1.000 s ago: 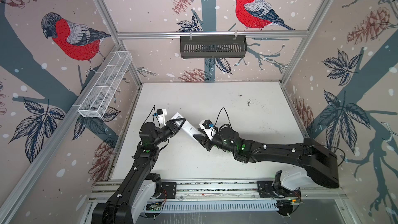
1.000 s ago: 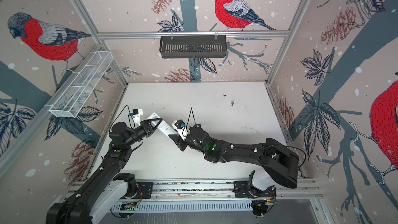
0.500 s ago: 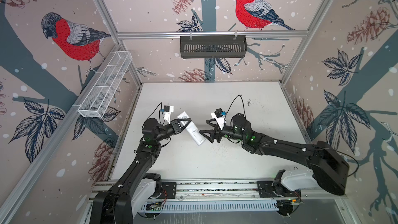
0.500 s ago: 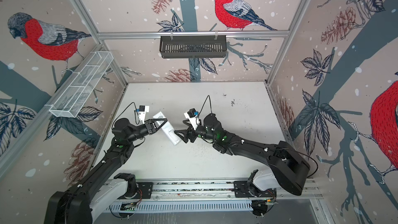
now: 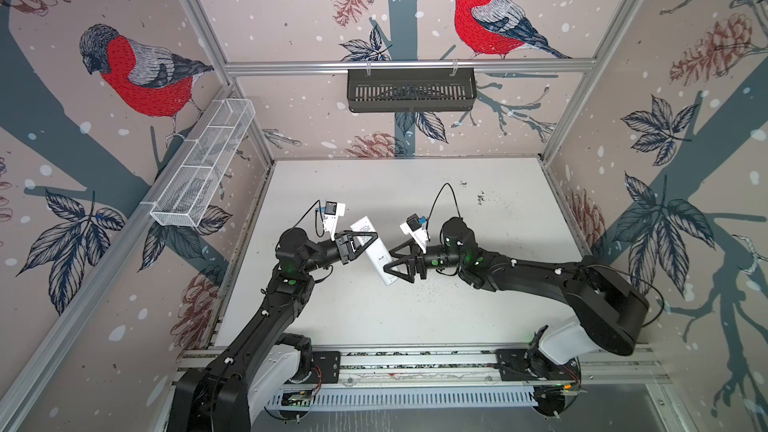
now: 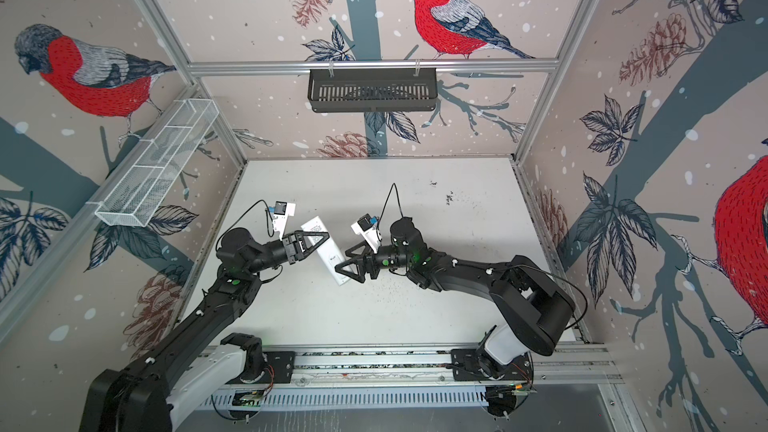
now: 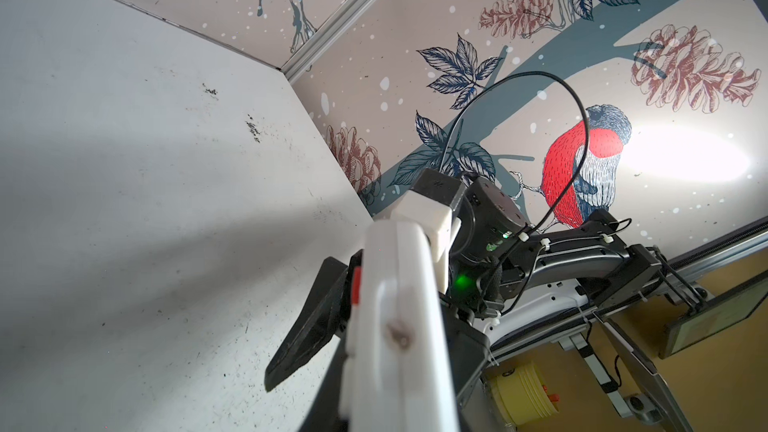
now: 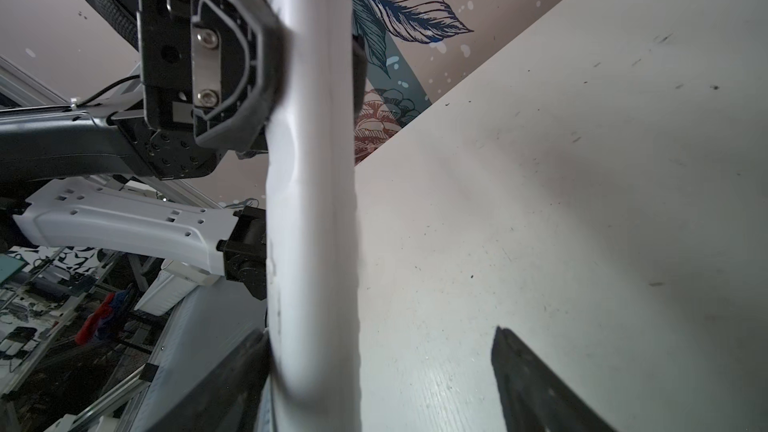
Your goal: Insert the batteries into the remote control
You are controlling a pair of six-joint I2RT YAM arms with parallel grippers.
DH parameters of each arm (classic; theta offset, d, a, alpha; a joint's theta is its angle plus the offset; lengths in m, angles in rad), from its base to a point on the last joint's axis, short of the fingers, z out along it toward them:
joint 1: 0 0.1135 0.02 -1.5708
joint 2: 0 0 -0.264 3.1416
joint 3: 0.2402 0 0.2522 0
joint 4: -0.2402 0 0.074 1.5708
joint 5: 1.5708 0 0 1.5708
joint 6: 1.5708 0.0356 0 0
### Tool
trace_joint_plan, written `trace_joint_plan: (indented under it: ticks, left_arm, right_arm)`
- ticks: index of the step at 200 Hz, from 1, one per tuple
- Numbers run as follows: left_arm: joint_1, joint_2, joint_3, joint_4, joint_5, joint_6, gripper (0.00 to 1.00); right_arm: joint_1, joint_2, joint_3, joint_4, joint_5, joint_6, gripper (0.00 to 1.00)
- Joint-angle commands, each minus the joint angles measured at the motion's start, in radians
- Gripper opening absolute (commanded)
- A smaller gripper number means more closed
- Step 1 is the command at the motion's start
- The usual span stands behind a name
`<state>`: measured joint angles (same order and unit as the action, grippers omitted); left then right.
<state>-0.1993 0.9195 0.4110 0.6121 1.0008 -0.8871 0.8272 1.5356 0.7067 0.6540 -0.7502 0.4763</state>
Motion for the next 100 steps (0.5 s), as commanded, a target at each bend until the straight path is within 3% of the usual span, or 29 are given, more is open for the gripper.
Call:
trace_joint_plan:
  ticks: [1, 100]
  left_arm:
    - [-0.003, -0.017, 0.005, 0.143, 0.068, -0.047, 0.00]
    - [-0.051, -0.026, 0.021, 0.213, 0.192, -0.044, 0.00]
  right_arm:
    - [-0.013, 0.015, -0.010, 0.022, 0.013, 0.027, 0.84]
    - [-0.013, 0.077, 0.048, 0.064, -0.155, 0.064, 0.78]
